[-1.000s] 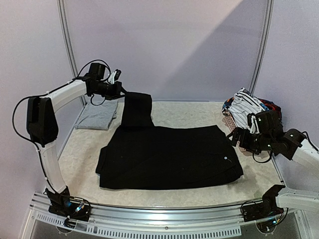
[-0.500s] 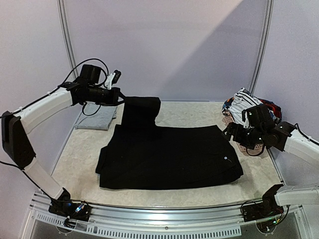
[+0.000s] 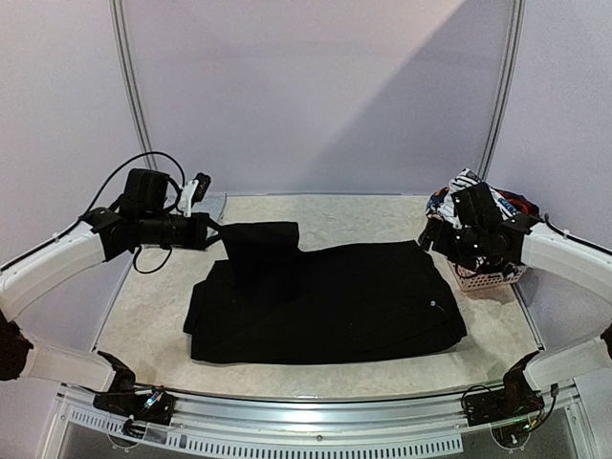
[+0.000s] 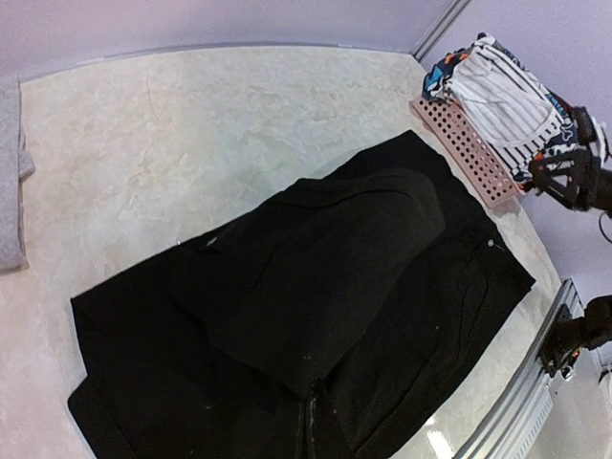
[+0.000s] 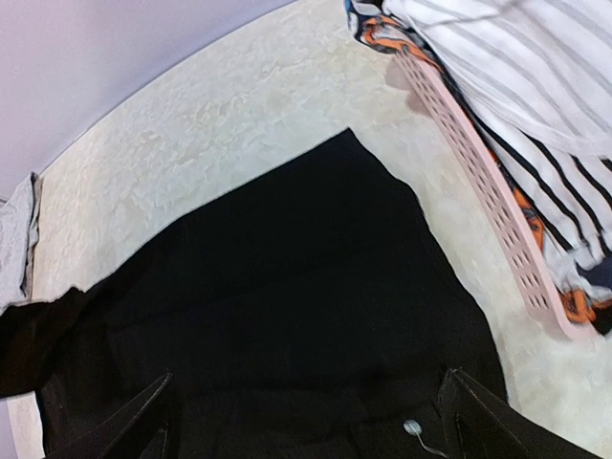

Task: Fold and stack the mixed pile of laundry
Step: Fold the 1/3-folded shirt at the center of the board.

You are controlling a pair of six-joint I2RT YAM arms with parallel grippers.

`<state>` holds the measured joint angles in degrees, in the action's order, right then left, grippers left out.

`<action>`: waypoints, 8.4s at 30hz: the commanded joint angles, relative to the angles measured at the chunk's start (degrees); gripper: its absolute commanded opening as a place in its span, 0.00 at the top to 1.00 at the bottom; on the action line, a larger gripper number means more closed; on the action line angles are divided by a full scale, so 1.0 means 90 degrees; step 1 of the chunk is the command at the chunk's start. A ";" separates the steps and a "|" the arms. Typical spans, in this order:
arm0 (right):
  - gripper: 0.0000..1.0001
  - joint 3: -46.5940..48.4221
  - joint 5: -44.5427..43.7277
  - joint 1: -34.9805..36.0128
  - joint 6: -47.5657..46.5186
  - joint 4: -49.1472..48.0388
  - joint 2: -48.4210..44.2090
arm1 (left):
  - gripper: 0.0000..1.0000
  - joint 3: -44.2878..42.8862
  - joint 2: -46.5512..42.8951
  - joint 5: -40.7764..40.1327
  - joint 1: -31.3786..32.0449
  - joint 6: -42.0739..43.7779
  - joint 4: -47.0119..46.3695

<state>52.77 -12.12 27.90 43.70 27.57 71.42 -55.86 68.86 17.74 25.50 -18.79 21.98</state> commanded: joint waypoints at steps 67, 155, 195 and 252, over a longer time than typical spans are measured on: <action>0.23 0.3942 0.0202 -0.0191 -0.0075 0.1419 0.4758 | 1.00 0.3423 -0.3499 -0.3584 0.2019 -0.1600 0.0514; 0.97 0.0286 -0.0636 -0.0203 0.0024 0.0259 0.2660 | 1.00 0.2860 -0.2905 -0.3848 0.2050 -0.1582 0.0095; 0.13 0.0452 -0.0469 0.1370 -0.0650 0.0276 0.1522 | 0.30 -0.1349 0.2990 -0.4540 0.3007 -0.0495 0.1106; 0.18 -0.0152 0.1201 0.1661 -0.0517 -0.0916 0.0639 | 1.00 -0.0310 0.1878 -0.3358 0.2724 0.0048 -0.0502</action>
<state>50.61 -8.10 42.28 38.83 24.88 76.99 -62.15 89.93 -19.16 48.01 -20.71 23.11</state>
